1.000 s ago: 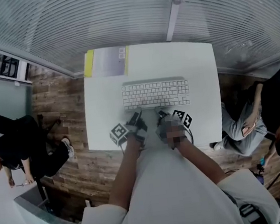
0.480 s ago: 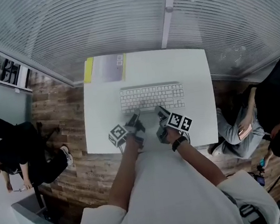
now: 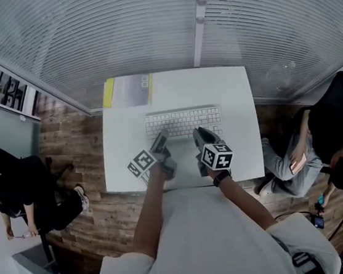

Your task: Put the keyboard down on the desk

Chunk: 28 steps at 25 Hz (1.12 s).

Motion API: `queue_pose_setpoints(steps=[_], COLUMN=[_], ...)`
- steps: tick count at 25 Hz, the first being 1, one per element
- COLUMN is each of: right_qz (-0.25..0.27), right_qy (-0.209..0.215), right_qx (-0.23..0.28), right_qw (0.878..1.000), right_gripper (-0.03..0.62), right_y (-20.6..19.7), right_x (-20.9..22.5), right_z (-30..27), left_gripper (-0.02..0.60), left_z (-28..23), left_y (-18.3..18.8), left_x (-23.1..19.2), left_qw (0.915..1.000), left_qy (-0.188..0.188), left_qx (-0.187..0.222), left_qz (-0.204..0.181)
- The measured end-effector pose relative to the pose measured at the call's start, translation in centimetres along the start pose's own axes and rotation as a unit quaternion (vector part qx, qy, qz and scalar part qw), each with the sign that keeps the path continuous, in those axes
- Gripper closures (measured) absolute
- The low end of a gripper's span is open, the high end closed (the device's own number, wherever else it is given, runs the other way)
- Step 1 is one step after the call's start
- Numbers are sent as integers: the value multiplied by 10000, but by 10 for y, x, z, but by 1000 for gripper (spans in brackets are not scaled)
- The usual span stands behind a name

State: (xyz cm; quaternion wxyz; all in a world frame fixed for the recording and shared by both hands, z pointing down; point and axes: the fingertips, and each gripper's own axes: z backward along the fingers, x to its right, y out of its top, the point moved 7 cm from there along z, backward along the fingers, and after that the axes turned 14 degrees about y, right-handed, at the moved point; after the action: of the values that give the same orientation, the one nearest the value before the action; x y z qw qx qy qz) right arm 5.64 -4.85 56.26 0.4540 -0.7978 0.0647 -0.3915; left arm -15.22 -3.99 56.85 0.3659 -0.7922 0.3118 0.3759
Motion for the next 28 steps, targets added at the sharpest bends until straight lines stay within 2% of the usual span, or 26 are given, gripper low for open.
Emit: queue_pose_setpoints(steps=[3, 7, 10, 12, 14, 17, 23, 25, 28], right_qz=[421, 1005, 1175, 1180, 1262, 1651, 2301, 2551, 2752], right_qy=[46, 74, 103, 139, 179, 144, -128, -218, -259], right_qx=[221, 498, 761, 935, 1092, 1221, 1415, 1465, 1507], right_qw=[9989, 9937, 9901, 9885, 9858, 9786, 9627, 9555, 9491], right_gripper=[517, 517, 517, 517, 519, 531, 550, 565, 579], right_y=[23, 54, 72, 81, 91, 112, 142, 149, 153], right_x=[-7, -24, -34, -37, -41, -56, -81, -90, -99], right_z=[3, 11, 19, 23, 26, 34, 46, 50, 53], left_gripper=[390, 390, 390, 422, 446, 459, 499, 511, 541], left_z=[2, 11, 21, 27, 33, 45, 58, 62, 69], left_y=[13, 23, 27, 30, 33, 39, 45, 43, 41], left_x=[20, 50, 71, 84, 99, 125, 157, 163, 171], left_qw=[9959, 9823, 9617, 9457, 9303, 9060, 8596, 8528, 8489], left_qy=[29, 10, 112, 142, 110, 79, 369, 380, 263], left_qx=[262, 542, 922, 1287, 1610, 1953, 2363, 2442, 2567], left_qz=[-862, -1792, -2579, -2981, -3295, -3754, -4515, -4600, -4612])
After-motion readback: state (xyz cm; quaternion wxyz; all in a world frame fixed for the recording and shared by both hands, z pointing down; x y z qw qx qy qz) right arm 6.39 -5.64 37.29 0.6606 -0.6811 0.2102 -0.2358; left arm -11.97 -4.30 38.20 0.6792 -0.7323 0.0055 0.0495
